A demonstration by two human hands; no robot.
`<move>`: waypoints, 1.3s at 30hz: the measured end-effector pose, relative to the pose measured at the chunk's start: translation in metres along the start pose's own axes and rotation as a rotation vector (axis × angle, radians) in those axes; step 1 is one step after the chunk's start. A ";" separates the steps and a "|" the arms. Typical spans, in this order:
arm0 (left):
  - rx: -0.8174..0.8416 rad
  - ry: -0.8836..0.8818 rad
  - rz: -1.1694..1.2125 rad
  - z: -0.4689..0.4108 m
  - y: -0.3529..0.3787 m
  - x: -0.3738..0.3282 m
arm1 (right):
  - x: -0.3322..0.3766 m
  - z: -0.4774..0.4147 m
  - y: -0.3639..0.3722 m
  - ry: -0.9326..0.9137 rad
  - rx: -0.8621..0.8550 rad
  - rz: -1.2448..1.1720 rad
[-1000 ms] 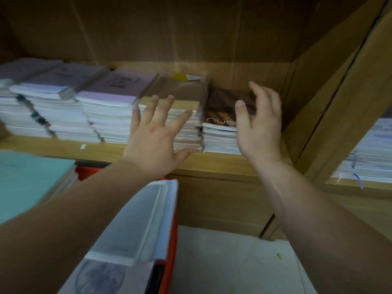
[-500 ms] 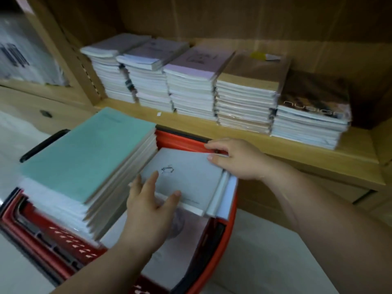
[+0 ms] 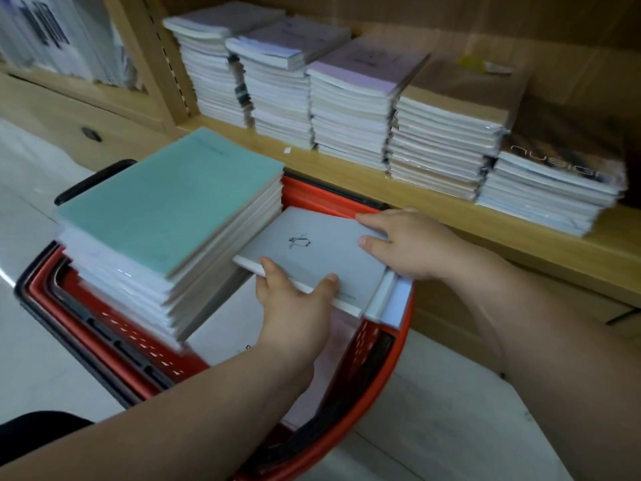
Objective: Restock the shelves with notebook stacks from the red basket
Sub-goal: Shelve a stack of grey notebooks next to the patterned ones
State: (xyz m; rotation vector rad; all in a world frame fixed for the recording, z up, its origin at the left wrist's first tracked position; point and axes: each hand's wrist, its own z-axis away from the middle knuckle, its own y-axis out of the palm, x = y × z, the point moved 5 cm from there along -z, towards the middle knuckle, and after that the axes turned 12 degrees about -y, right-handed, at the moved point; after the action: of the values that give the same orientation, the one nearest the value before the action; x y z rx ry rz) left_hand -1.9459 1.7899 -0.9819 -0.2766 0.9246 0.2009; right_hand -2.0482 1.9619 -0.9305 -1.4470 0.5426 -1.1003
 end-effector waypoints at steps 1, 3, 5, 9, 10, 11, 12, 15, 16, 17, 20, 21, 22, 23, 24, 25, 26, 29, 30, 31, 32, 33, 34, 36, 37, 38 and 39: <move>0.014 0.007 0.025 -0.007 0.002 0.006 | 0.002 0.000 -0.001 0.008 -0.019 -0.028; 0.041 0.039 0.074 -0.014 0.005 0.012 | 0.003 0.002 -0.004 0.032 -0.065 -0.110; 0.068 0.075 0.120 -0.008 0.007 0.006 | 0.002 0.005 -0.008 0.060 -0.105 -0.177; 0.134 0.129 0.160 0.001 0.005 -0.006 | -0.003 0.013 -0.019 0.105 -0.187 -0.343; 0.146 0.147 0.164 0.004 0.004 -0.008 | -0.006 0.017 -0.022 0.113 -0.194 -0.393; 0.159 0.169 0.164 0.008 0.003 -0.010 | -0.008 0.020 -0.023 0.125 -0.189 -0.450; 0.172 0.192 0.155 0.013 0.002 -0.012 | -0.010 0.024 -0.025 0.132 -0.171 -0.510; 0.187 0.279 0.099 0.029 0.002 -0.019 | -0.014 0.034 -0.024 0.134 -0.040 -0.764; 0.203 0.316 0.099 0.034 0.002 -0.022 | -0.013 0.038 -0.025 0.110 -0.011 -0.871; 0.221 0.351 0.105 0.036 0.003 -0.027 | -0.012 0.040 -0.027 0.078 -0.016 -0.957; 0.249 0.432 0.125 0.040 0.004 -0.046 | -0.016 0.043 -0.037 -0.010 -0.167 -1.004; 0.252 0.452 0.128 0.041 0.005 -0.054 | -0.017 0.044 -0.041 -0.039 -0.226 -0.987; 0.258 0.468 0.132 0.042 0.006 -0.062 | -0.017 0.046 -0.045 -0.061 -0.285 -0.981; 0.266 0.486 0.133 0.043 0.008 -0.069 | -0.017 0.048 -0.049 -0.077 -0.344 -0.987; 0.263 0.506 0.130 0.043 0.009 -0.077 | -0.019 0.050 -0.053 -0.094 -0.402 -1.004; 0.264 0.533 0.124 0.044 0.011 -0.085 | -0.020 0.052 -0.058 -0.113 -0.457 -1.026; 0.272 0.561 0.111 0.045 0.015 -0.095 | -0.022 0.055 -0.062 -0.127 -0.508 -1.043; 0.321 0.632 0.063 0.052 0.032 -0.128 | -0.033 0.067 -0.080 -0.136 -0.672 -1.058; 0.350 0.659 0.044 0.054 0.042 -0.140 | -0.040 0.072 -0.086 -0.135 -0.734 -1.071; 0.379 0.691 0.018 0.056 0.054 -0.153 | -0.046 0.078 -0.094 -0.125 -0.796 -1.095; 0.402 0.724 -0.020 0.059 0.067 -0.166 | -0.053 0.085 -0.102 -0.105 -0.859 -1.113; 0.427 0.751 -0.057 0.062 0.082 -0.178 | -0.061 0.092 -0.110 -0.088 -0.928 -1.127; 0.456 0.771 -0.085 0.064 0.098 -0.189 | -0.070 0.100 -0.117 -0.070 -1.002 -1.136; 0.516 0.802 -0.109 0.067 0.129 -0.204 | -0.089 0.114 -0.128 -0.013 -1.138 -1.153; 0.529 0.813 -0.122 0.067 0.144 -0.208 | -0.098 0.120 -0.131 0.024 -1.186 -1.156; 0.541 0.815 -0.152 0.064 0.159 -0.209 | -0.109 0.126 -0.132 0.068 -1.223 -1.150; 0.558 0.812 -0.200 0.061 0.173 -0.208 | -0.119 0.130 -0.132 0.113 -1.259 -1.144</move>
State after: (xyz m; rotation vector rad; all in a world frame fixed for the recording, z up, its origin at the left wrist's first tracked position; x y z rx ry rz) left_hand -2.0718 1.9627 -0.8045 0.0895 1.6961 -0.3874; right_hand -2.0242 2.1549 -0.8277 -3.0128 0.4774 -1.8478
